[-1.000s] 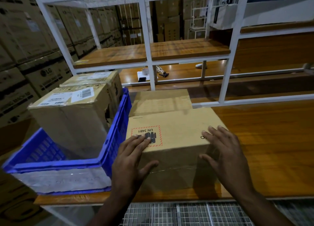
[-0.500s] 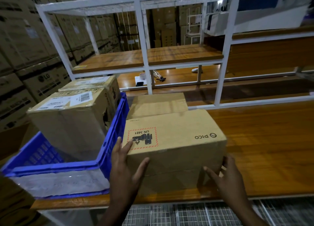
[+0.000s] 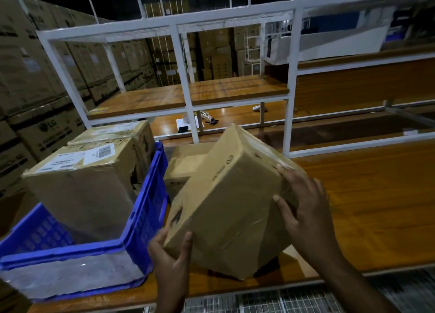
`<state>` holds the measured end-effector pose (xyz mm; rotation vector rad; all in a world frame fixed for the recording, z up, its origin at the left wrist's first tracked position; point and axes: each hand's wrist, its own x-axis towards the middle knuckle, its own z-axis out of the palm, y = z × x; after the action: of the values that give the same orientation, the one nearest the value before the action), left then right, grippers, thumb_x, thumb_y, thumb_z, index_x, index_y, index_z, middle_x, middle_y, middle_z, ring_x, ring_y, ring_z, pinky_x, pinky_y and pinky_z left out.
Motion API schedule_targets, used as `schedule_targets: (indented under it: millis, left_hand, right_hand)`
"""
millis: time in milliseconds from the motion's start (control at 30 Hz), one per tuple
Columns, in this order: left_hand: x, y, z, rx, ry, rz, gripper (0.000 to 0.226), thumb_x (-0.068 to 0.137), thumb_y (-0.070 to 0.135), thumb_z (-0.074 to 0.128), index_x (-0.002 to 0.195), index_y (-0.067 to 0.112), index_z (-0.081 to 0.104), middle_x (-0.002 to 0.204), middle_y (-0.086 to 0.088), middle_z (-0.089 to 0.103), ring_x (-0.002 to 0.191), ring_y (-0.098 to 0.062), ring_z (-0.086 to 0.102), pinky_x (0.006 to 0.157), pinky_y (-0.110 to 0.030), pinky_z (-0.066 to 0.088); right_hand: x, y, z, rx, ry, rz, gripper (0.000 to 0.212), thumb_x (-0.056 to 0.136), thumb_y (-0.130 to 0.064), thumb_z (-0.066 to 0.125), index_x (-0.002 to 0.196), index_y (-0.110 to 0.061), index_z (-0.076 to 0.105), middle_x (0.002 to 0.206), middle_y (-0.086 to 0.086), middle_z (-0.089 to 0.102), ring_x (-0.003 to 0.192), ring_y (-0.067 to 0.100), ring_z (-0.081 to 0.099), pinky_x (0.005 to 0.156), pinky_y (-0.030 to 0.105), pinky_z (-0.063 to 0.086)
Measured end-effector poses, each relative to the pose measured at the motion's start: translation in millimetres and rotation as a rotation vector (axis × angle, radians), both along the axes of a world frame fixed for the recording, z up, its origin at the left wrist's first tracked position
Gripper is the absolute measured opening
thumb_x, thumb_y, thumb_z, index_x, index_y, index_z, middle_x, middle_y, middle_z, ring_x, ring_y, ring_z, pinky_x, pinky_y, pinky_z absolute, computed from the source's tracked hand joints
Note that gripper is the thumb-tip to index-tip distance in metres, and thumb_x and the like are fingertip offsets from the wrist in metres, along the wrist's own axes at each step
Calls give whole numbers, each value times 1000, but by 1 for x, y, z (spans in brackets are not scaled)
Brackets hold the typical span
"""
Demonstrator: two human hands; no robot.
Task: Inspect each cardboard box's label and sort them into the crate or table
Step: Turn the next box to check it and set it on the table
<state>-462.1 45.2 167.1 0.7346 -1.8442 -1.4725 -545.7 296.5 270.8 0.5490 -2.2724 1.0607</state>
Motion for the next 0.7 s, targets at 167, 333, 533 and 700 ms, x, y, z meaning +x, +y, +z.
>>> schedule_targets:
  millis: [167,333,533,700]
  left_hand:
    - [-4,16,-19,178,-132,-131,67,79,53,70,126,14,43,131,-12,50,116,-27,52,89,-37,45]
    - [-1,10,-14,89,-138,-216,58,82,57,69,130,31,50,128,4,61,114,-14,58,89,-29,44]
    - [-1,-11,33,-101,-12,-260,89,72,76,70,146,49,30,146,19,49,133,-7,50,107,-49,47]
    - [3,-11,95,-525,201,-210,98,82,45,79,158,29,19,161,16,26,148,-6,29,113,-43,41]
  right_hand:
    - [1,-26,18,226,121,44,68,83,-18,73,141,-35,42,138,-10,49,130,15,37,111,41,20]
    - [11,-56,17,395,141,159,72,82,-19,73,144,-35,40,144,-10,47,133,13,36,112,31,10]
    - [10,-80,19,391,112,279,64,86,-24,70,143,-31,43,146,-12,48,139,10,37,116,37,19]
    - [-3,-70,22,366,89,218,64,84,-33,73,142,-28,45,144,-8,51,137,12,41,117,39,21]
